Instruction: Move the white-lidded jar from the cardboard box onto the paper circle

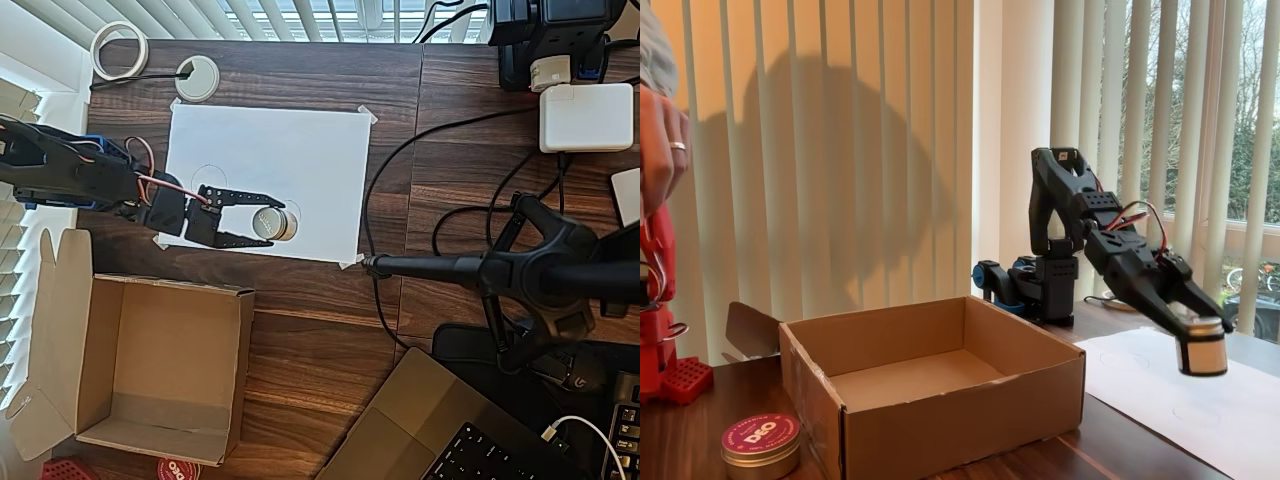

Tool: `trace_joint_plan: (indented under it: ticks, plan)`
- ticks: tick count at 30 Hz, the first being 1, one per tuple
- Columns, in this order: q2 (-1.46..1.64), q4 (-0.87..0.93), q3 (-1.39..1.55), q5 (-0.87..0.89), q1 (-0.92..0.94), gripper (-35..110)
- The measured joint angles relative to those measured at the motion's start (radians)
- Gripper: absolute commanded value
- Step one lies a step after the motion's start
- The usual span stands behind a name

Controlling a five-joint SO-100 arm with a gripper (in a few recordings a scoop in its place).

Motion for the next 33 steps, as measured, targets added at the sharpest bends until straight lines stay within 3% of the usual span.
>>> trace_joint_plan:
  ticks: [33]
  plan:
    - [-0.109, -0.002, 0.034, -0.072, -0.032, 0]
